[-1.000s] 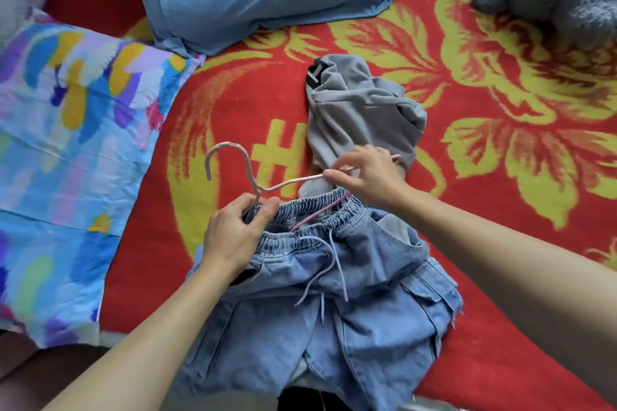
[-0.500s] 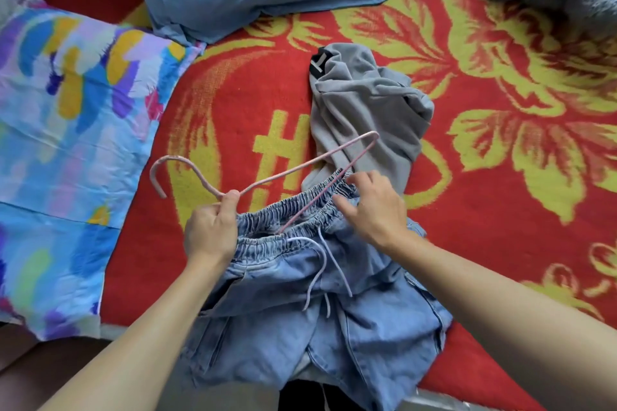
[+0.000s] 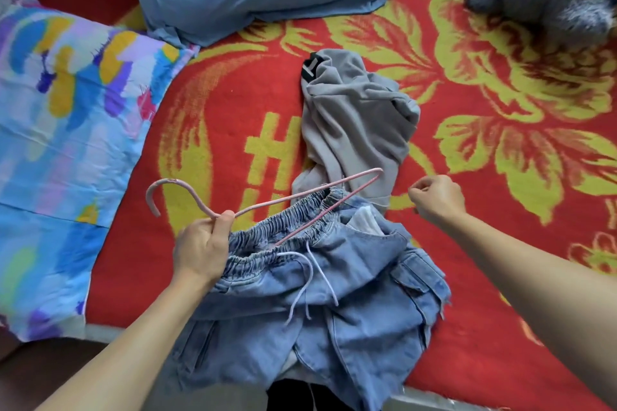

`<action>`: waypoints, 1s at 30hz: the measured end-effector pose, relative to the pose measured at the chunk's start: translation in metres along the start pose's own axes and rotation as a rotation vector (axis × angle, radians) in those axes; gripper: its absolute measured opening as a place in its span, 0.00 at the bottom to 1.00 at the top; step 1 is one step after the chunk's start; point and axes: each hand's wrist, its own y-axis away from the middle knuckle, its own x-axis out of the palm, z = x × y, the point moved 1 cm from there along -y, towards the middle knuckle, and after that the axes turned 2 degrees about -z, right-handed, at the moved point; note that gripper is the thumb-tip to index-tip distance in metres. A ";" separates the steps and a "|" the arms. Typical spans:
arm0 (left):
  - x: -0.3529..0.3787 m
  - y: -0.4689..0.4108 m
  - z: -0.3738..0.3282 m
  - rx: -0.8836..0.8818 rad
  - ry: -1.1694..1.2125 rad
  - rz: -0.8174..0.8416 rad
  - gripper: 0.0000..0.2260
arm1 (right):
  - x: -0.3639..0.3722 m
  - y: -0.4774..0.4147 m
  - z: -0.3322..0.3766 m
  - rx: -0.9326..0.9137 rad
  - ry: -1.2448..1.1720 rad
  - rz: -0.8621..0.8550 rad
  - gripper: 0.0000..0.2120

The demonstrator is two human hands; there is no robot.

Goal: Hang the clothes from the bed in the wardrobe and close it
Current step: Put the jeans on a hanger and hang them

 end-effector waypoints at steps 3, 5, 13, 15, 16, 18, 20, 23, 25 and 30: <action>0.005 0.004 -0.005 0.009 -0.023 0.007 0.26 | 0.033 0.021 0.036 -0.157 -0.007 0.101 0.11; 0.003 0.007 -0.004 0.013 -0.024 -0.008 0.26 | 0.065 0.041 0.062 -0.239 0.091 0.146 0.26; -0.008 0.021 0.009 0.071 -0.016 -0.039 0.25 | 0.092 0.033 0.055 -0.116 0.105 0.088 0.13; -0.006 0.021 0.012 0.077 -0.033 -0.028 0.25 | 0.064 0.021 0.027 -0.089 0.048 0.041 0.10; -0.003 0.021 0.012 0.101 -0.062 -0.010 0.25 | 0.047 0.016 0.014 -0.076 0.019 0.017 0.09; 0.007 0.024 0.007 0.171 -0.138 0.043 0.26 | 0.013 0.007 -0.004 -0.076 -0.006 -0.029 0.09; 0.019 0.028 -0.001 0.227 -0.196 0.062 0.25 | -0.013 0.004 -0.006 -0.133 0.012 -0.065 0.10; 0.027 0.030 -0.009 0.253 -0.294 0.045 0.29 | -0.035 0.010 0.011 -0.295 0.068 -0.102 0.09; 0.030 0.028 -0.011 0.276 -0.359 0.027 0.32 | -0.043 0.027 0.032 -0.435 0.105 -0.126 0.08; 0.042 0.015 -0.039 0.410 -0.310 0.034 0.20 | -0.022 0.095 0.072 -0.842 0.226 -0.087 0.12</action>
